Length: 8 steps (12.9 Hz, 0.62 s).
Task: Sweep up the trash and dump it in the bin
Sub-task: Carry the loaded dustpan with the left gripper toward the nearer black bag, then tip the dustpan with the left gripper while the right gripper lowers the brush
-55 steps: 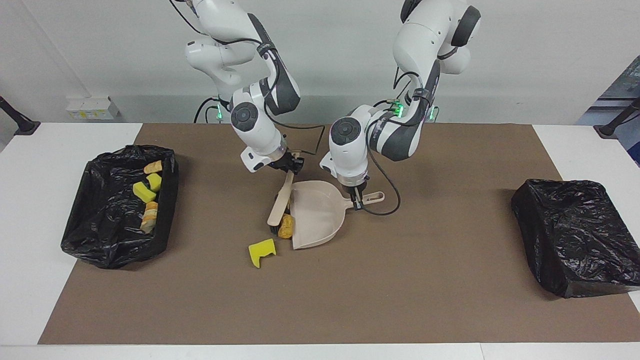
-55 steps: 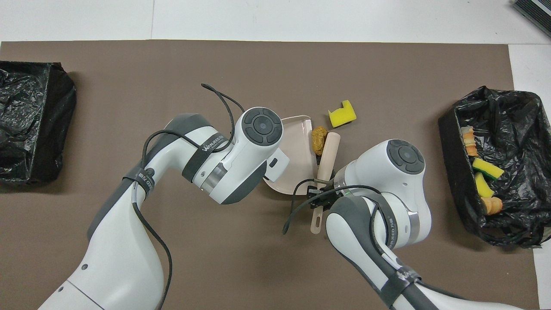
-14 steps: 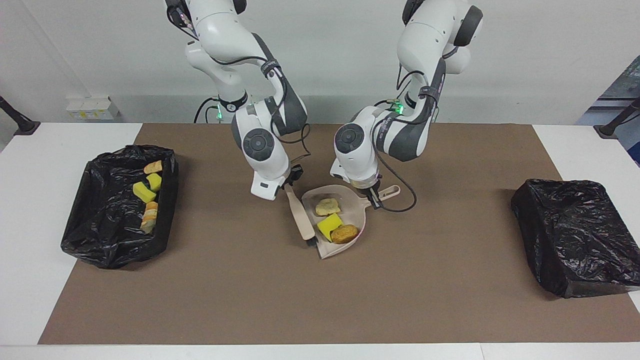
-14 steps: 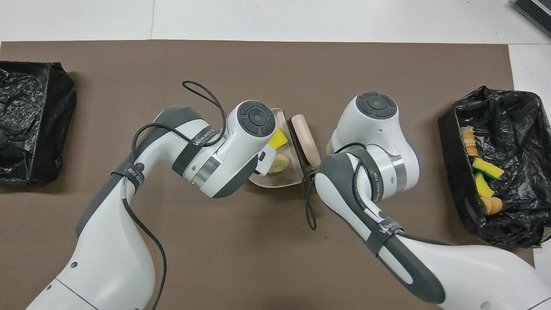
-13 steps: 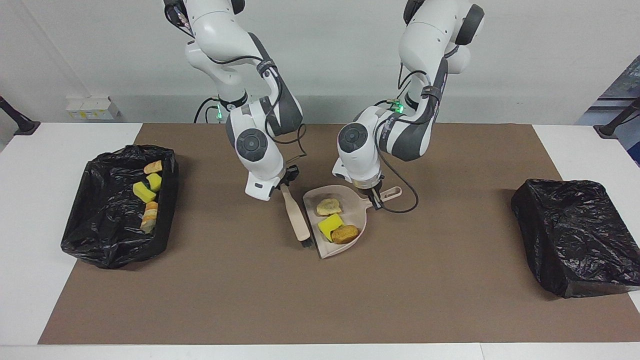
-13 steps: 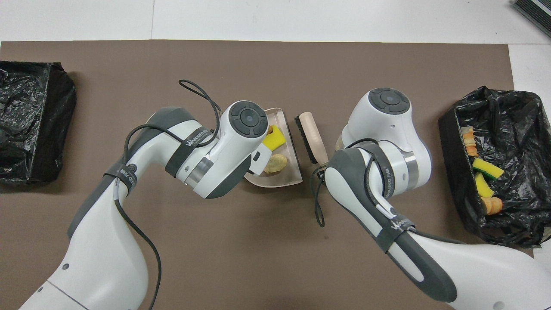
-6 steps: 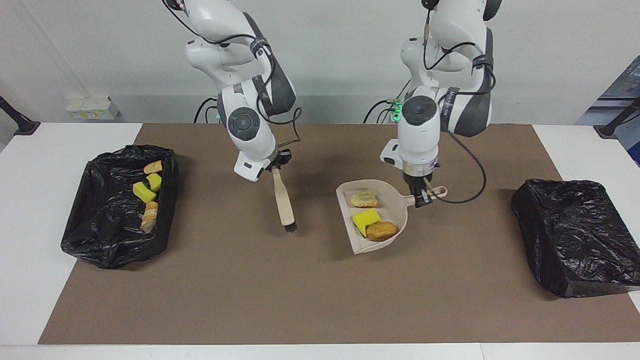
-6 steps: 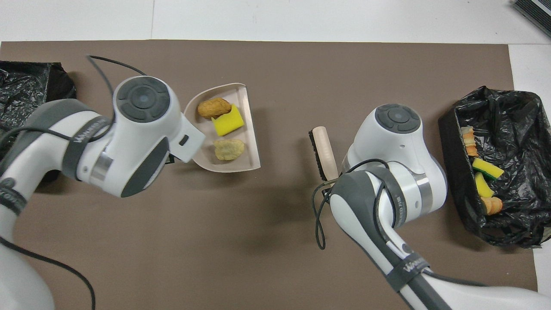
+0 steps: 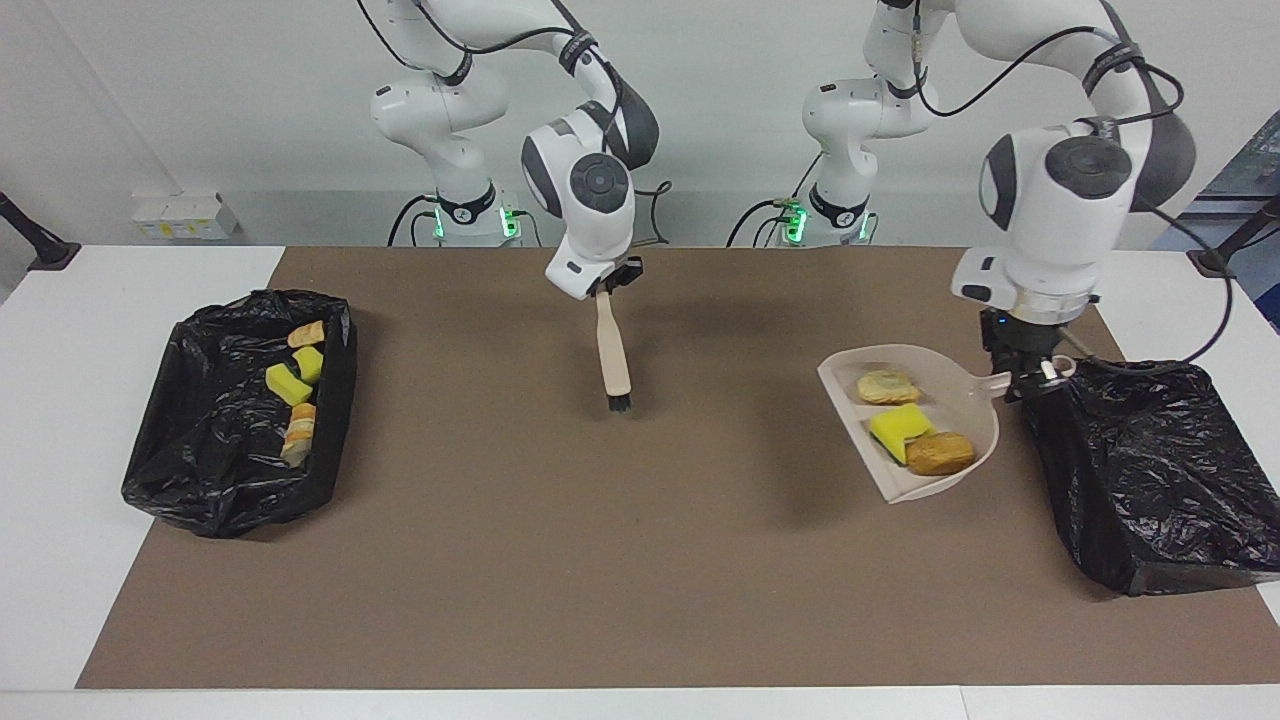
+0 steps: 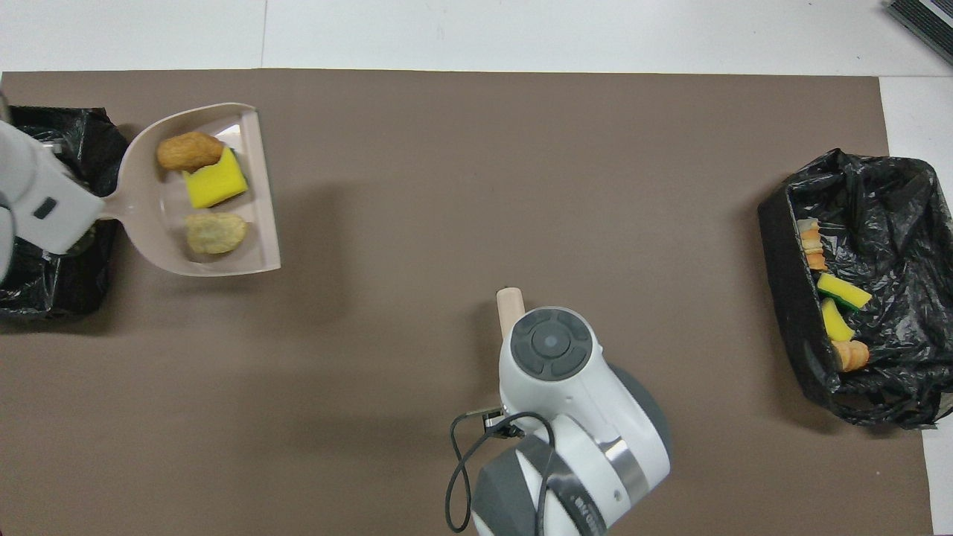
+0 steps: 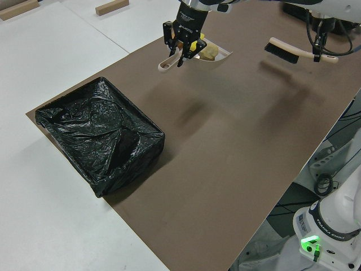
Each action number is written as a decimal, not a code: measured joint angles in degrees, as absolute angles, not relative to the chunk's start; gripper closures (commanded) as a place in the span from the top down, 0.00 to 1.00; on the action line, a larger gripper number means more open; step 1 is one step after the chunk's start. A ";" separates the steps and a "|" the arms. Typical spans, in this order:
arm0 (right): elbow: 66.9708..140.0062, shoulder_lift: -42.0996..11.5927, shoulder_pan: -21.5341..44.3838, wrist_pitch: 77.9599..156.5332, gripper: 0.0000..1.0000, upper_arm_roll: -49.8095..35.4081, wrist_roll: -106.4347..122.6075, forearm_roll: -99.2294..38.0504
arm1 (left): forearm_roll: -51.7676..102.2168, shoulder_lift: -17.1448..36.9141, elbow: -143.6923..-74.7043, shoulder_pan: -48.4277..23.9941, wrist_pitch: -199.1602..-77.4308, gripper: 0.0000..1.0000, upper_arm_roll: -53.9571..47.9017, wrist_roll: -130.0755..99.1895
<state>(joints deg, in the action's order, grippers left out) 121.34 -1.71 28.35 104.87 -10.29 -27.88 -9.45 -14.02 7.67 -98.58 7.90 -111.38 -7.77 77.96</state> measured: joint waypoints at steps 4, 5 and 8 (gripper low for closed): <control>130.15 5.46 37.27 110.62 0.00 -10.41 -35.74 -15.13 | -12.03 9.81 -94.16 21.52 -112.27 0.00 -7.61 93.71; 132.16 6.42 39.48 112.80 0.00 -10.41 -37.83 -15.57 | -12.07 11.49 -92.19 24.71 -113.57 0.00 -7.57 97.18; 136.92 5.75 44.91 118.89 0.00 -10.49 -41.81 -15.66 | -14.72 20.45 -82.42 32.38 -117.80 0.00 -7.54 110.20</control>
<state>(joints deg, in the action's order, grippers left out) 136.92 5.75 44.91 118.89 -10.49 -41.81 -15.66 -14.72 20.45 -82.42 32.38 -117.80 -7.54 110.20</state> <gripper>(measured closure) 0.740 0.683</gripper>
